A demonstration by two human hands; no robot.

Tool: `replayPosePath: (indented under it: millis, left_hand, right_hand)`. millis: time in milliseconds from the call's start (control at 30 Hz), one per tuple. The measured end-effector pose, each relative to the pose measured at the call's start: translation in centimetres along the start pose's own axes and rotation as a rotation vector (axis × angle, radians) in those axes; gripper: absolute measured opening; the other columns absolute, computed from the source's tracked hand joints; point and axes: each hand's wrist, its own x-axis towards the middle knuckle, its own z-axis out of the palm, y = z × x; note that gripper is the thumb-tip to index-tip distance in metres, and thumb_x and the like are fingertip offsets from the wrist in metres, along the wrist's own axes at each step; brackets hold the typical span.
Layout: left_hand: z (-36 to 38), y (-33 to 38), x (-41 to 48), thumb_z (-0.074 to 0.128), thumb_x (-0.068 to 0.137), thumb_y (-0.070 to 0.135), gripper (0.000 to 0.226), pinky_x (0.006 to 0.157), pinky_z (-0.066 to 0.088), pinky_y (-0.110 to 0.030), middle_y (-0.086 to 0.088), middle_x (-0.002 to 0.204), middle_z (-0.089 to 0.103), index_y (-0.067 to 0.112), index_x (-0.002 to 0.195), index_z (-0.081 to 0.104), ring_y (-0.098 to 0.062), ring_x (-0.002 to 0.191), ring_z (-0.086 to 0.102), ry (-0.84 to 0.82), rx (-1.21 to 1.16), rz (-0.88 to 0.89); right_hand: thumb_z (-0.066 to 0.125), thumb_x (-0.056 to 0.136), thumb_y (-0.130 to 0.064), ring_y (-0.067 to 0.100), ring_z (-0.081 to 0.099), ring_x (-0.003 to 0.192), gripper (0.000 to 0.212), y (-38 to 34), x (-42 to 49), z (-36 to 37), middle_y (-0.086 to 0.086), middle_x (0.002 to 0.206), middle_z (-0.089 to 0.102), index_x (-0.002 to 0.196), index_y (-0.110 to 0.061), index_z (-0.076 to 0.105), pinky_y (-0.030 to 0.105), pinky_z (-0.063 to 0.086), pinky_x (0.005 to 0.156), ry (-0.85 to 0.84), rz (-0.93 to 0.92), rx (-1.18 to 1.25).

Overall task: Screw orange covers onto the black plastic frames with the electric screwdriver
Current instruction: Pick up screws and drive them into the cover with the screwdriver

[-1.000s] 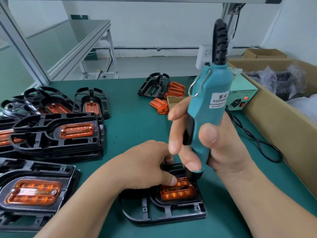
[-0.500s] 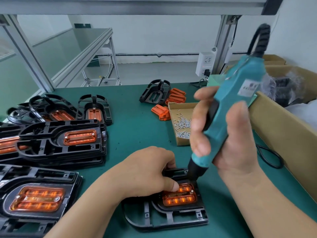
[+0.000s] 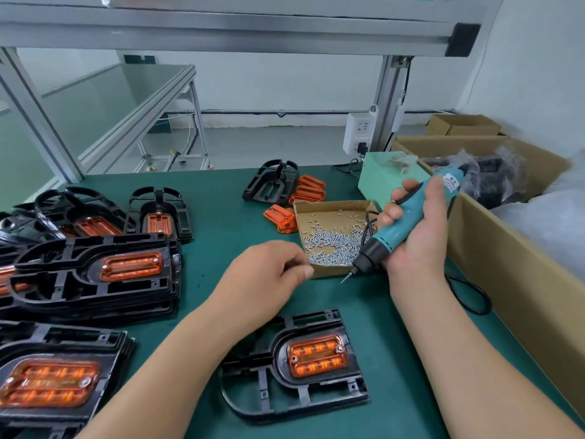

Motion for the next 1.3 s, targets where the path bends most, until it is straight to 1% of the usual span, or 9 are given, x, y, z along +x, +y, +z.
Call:
replayPosePath:
  millis: [167, 300, 433, 567, 667, 833, 933, 1100, 1300]
  left_hand:
    - [0.3, 1.4, 2.9, 0.062, 0.102, 0.026, 0.017, 0.074, 0.054, -0.038, 0.004, 0.087, 0.068, 0.021, 0.092, 0.075, -0.017, 0.091, 0.057, 0.086, 0.224, 0.127]
    - [0.5, 2.3, 6.3, 0.057, 0.104, 0.034, 0.023, 0.080, 0.054, -0.042, 0.000, 0.087, 0.066, 0.027, 0.096, 0.078, -0.024, 0.106, 0.050, -0.041, 0.511, 0.156]
    - [1.4, 2.5, 8.2, 0.069, 0.097, 0.042, 0.018, 0.082, 0.036, -0.036, 0.004, 0.082, 0.054, 0.030, 0.103, 0.080, -0.025, 0.104, 0.048, -0.160, 0.646, 0.187]
    - [1.7, 2.3, 9.2, 0.074, 0.092, 0.043, 0.015, 0.080, 0.029, -0.038, 0.013, 0.069, 0.044, 0.032, 0.084, 0.069, -0.024, 0.099, 0.049, -0.196, 0.668, 0.184]
    - [1.7, 2.2, 9.3, 0.074, 0.093, 0.043, 0.020, 0.081, 0.028, -0.039, 0.014, 0.071, 0.048, 0.034, 0.081, 0.060, -0.022, 0.095, 0.043, -0.220, 0.645, 0.171]
    - [1.8, 1.7, 8.8, 0.065, 0.099, 0.041, 0.008, 0.089, 0.037, -0.043, 0.005, 0.092, 0.071, 0.036, 0.097, 0.071, -0.025, 0.095, 0.050, -0.173, 0.596, 0.186]
    - [2.0, 1.1, 8.4, 0.060, 0.102, 0.028, 0.013, 0.084, 0.033, -0.040, 0.006, 0.092, 0.070, 0.035, 0.100, 0.071, -0.025, 0.099, 0.051, -0.152, 0.556, 0.172]
    - [1.7, 1.1, 7.6, 0.053, 0.103, 0.019, 0.021, 0.093, 0.045, -0.043, 0.002, 0.092, 0.072, 0.028, 0.102, 0.072, -0.026, 0.099, 0.057, -0.097, 0.471, 0.103]
    - [0.1, 1.7, 4.6, 0.061, 0.101, 0.023, 0.017, 0.070, 0.053, -0.033, 0.015, 0.089, 0.073, 0.035, 0.096, 0.071, -0.009, 0.083, 0.065, 0.010, -0.139, -0.052]
  right_hand:
    - [0.056, 0.107, -0.048, 0.008, 0.050, 0.053, 0.034, 0.4, 0.3, -0.2, -0.001, 0.077, 0.062, 0.100, -0.016, 0.062, 0.021, 0.045, 0.050, 0.008, 0.000, -0.007]
    - [0.056, 0.107, -0.048, 0.009, 0.050, 0.053, 0.034, 0.5, 0.2, -0.2, 0.000, 0.077, 0.063, 0.100, -0.015, 0.063, 0.021, 0.045, 0.050, 0.009, -0.007, -0.035]
    - [0.056, 0.108, -0.047, 0.009, 0.050, 0.053, 0.034, 0.5, 0.2, -0.1, 0.000, 0.078, 0.062, 0.100, -0.015, 0.063, 0.021, 0.045, 0.050, 0.012, -0.005, -0.048]
    - [0.055, 0.108, -0.047, 0.009, 0.051, 0.053, 0.033, 0.5, 0.4, -0.2, 0.000, 0.078, 0.062, 0.100, -0.015, 0.063, 0.021, 0.045, 0.050, 0.012, -0.007, -0.042]
    - [0.055, 0.108, -0.047, 0.009, 0.050, 0.053, 0.033, 0.5, 0.4, -0.2, 0.000, 0.078, 0.062, 0.100, -0.015, 0.062, 0.022, 0.046, 0.050, 0.007, -0.006, -0.044]
    - [0.059, 0.106, -0.047, 0.009, 0.051, 0.054, 0.032, 0.6, 0.4, -0.4, 0.001, 0.079, 0.063, 0.100, -0.016, 0.064, 0.022, 0.046, 0.050, 0.001, -0.005, -0.045]
    - [0.060, 0.105, -0.047, 0.009, 0.052, 0.054, 0.032, 0.5, 0.4, -0.5, 0.000, 0.080, 0.063, 0.100, -0.016, 0.064, 0.022, 0.047, 0.051, -0.003, -0.002, -0.040]
    - [0.062, 0.104, -0.047, 0.009, 0.052, 0.054, 0.032, 0.6, 0.4, -0.5, 0.001, 0.081, 0.065, 0.101, -0.016, 0.065, 0.022, 0.047, 0.051, -0.007, 0.005, -0.039]
    - [0.058, 0.105, -0.047, 0.009, 0.052, 0.055, 0.032, 0.4, 0.2, -0.1, 0.000, 0.079, 0.063, 0.099, -0.016, 0.064, 0.022, 0.047, 0.051, -0.004, -0.005, -0.032]
